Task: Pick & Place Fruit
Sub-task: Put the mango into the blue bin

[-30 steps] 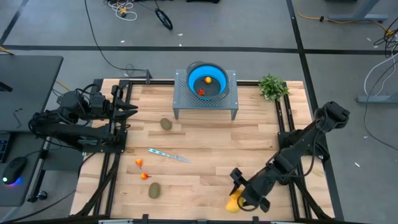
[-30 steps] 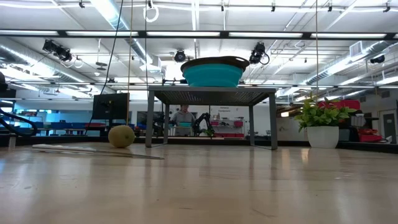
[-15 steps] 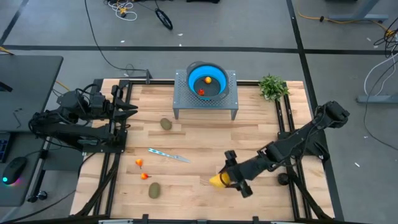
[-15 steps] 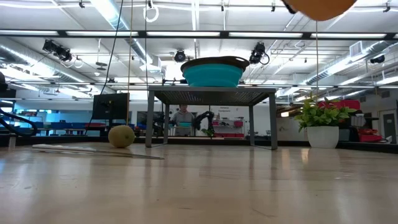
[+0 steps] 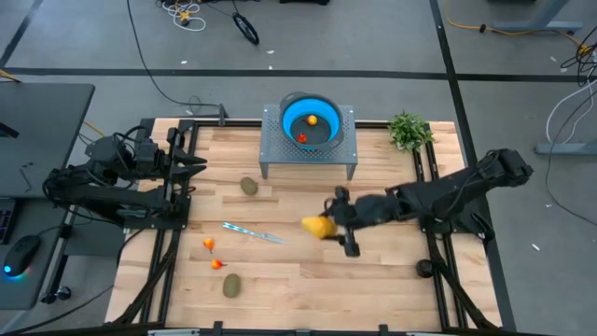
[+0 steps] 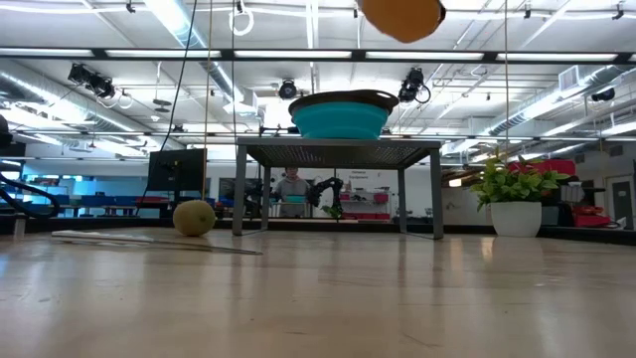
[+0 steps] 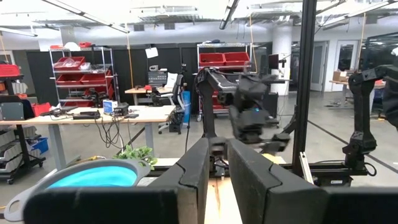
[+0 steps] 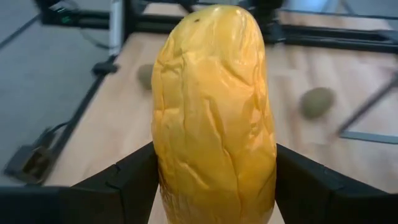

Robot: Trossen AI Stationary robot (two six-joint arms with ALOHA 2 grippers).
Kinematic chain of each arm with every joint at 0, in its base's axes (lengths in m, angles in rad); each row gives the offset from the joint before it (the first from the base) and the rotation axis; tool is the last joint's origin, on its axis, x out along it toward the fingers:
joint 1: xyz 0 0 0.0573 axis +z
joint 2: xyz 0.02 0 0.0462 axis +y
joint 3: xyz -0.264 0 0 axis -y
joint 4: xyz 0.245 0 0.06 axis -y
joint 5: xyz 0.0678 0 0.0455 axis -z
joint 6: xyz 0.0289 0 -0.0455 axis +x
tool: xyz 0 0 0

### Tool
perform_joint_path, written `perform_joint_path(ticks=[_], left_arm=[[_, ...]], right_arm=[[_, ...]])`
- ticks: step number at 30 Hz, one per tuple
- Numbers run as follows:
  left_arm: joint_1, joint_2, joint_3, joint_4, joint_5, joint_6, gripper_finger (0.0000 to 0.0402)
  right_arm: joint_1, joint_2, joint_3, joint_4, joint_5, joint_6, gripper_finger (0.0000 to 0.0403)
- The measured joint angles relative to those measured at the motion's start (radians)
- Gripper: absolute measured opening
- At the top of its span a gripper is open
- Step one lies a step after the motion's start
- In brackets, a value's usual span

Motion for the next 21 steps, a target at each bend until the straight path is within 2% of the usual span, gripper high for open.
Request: perform_joint_path(ticks=[8, 17, 21], left_arm=[[0.0, 0.0, 0.0, 0.0, 0.0, 0.0, 0.0068], [0.0, 0.0, 0.0, 0.0, 0.0, 0.0, 0.0068], [0.0, 0.0, 0.0, 0.0, 0.0, 0.0, 0.0067]], right_arm=[[-0.111, -0.052, 0.0, -0.018, 0.0, -0.003, 0.027], [-0.214, -0.044, 0.0, -0.051, -0.003, 0.01, 0.027], [-0.273, -0.034, 0.0, -0.042, 0.038, 0.011, 0.027]])
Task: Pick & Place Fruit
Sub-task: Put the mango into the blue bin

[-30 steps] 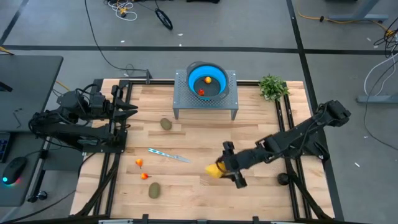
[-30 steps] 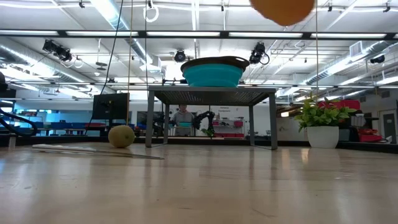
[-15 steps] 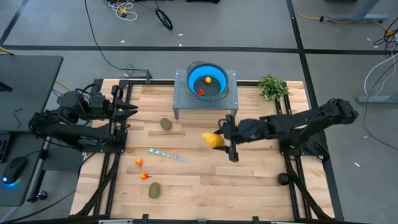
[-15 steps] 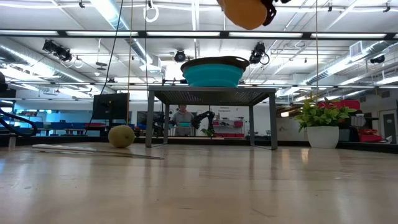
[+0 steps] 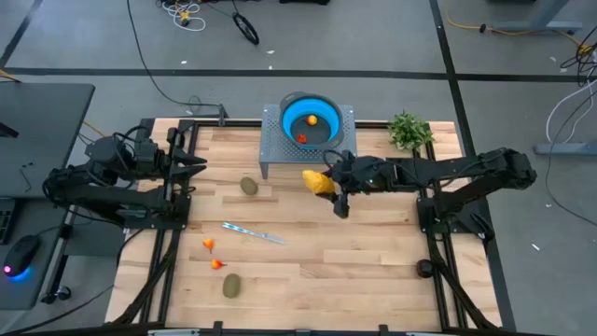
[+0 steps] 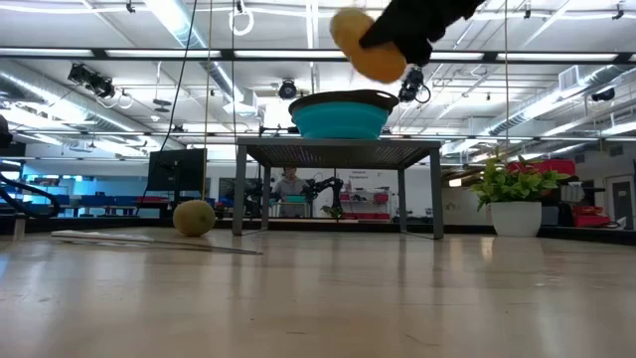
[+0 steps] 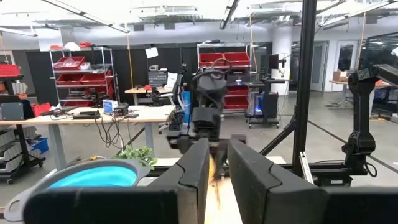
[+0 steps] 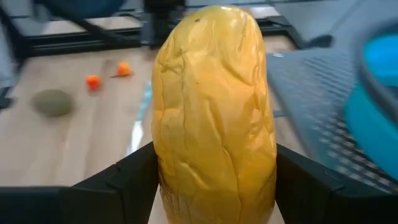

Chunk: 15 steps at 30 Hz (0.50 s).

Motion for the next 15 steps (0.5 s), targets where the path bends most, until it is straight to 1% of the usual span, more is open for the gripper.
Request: perform_joint_path(ticks=[8, 15], left_arm=[[0.0, 0.0, 0.0, 0.0, 0.0, 0.0, 0.0067], [0.0, 0.0, 0.0, 0.001, 0.0, 0.0, 0.0068]], right_arm=[[-0.117, 0.0, 0.0, -0.003, 0.007, 0.0, 0.027], [-0.136, 0.0, 0.0, 0.007, 0.007, 0.0, 0.027]])
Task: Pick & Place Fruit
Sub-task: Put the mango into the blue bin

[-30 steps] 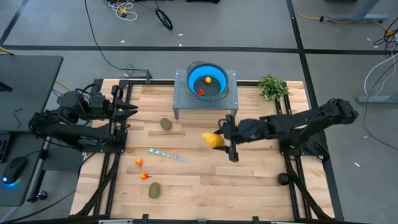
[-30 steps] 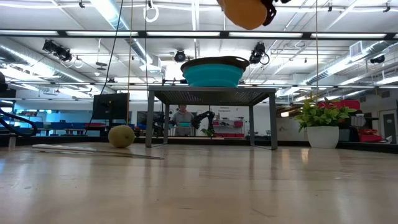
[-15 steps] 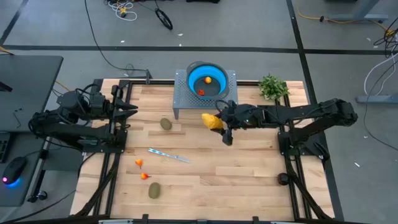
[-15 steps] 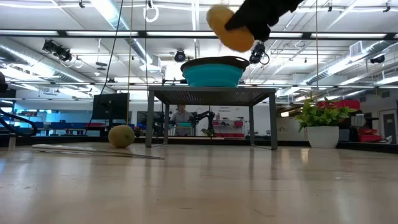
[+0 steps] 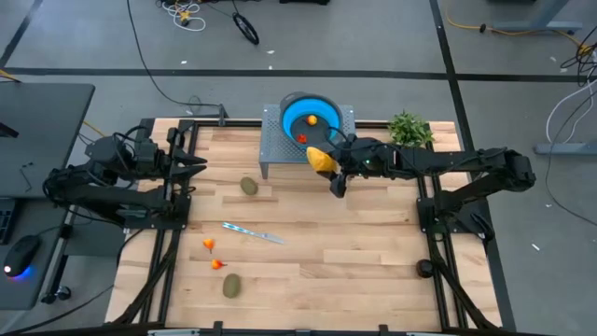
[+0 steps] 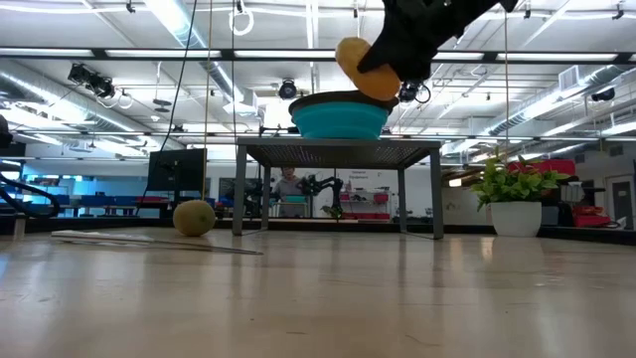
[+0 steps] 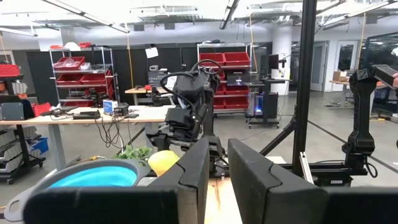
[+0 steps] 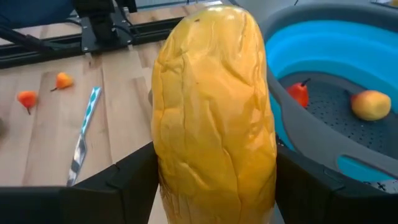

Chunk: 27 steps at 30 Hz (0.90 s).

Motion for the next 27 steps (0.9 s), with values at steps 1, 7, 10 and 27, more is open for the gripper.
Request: perform_joint_path(ticks=[1, 7, 10, 27], left_arm=[[0.0, 0.0, 0.0, 0.0, 0.0, 0.0, 0.0068], [0.0, 0.0, 0.0, 0.0, 0.0, 0.0, 0.0067], [0.0, 0.0, 0.0, 0.0, 0.0, 0.0, 0.0068], [0.0, 0.0, 0.0, 0.0, 0.0, 0.0, 0.0068]], right_arm=[[0.0, 0.0, 0.0, 0.009, 0.001, 0.0, 0.027], [-0.026, 0.001, 0.033, 0.045, 0.023, 0.0, 0.027], [-0.054, 0.0, 0.065, 0.048, 0.025, 0.0, 0.027], [-0.224, 0.0, 0.141, 0.075, 0.025, 0.0, 0.027]])
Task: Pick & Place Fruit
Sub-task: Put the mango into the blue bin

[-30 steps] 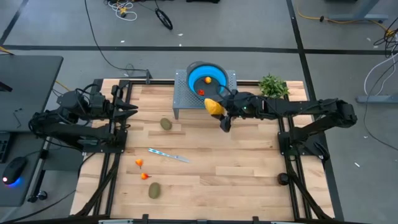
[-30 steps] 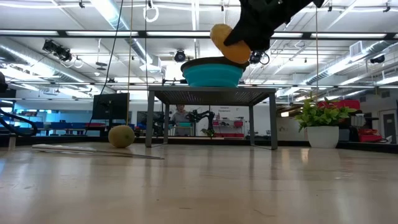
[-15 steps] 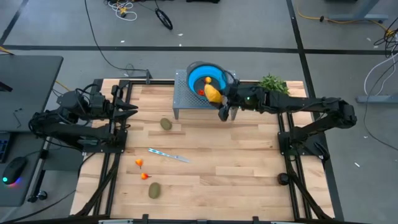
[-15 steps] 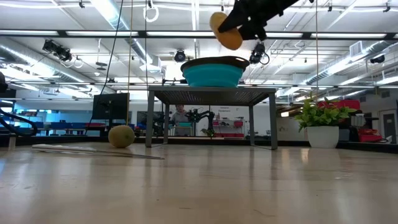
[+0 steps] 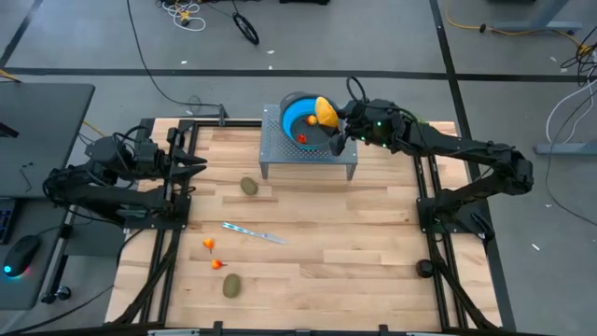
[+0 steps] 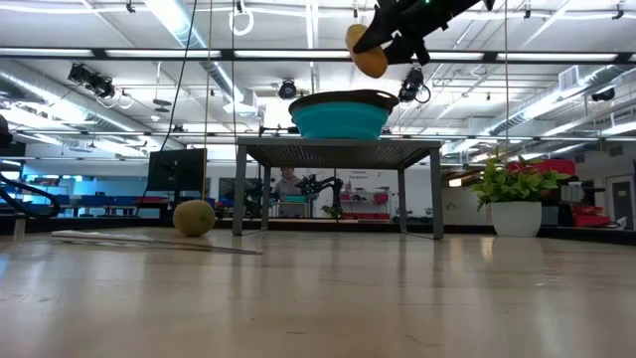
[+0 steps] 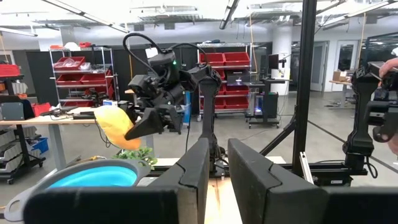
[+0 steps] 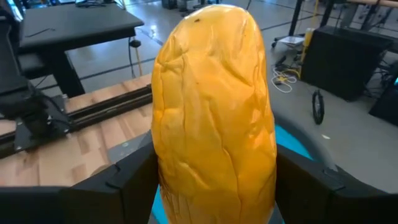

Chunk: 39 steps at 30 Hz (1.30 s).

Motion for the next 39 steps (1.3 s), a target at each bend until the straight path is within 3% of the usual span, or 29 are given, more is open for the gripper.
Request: perform_joint_path(ticks=[39], left_arm=[[0.0, 0.0, 0.0, 0.0, 0.0, 0.0, 0.0068]], right_arm=[[-0.098, 0.181, 0.0, 0.158, -0.001, -0.073, 0.027]])
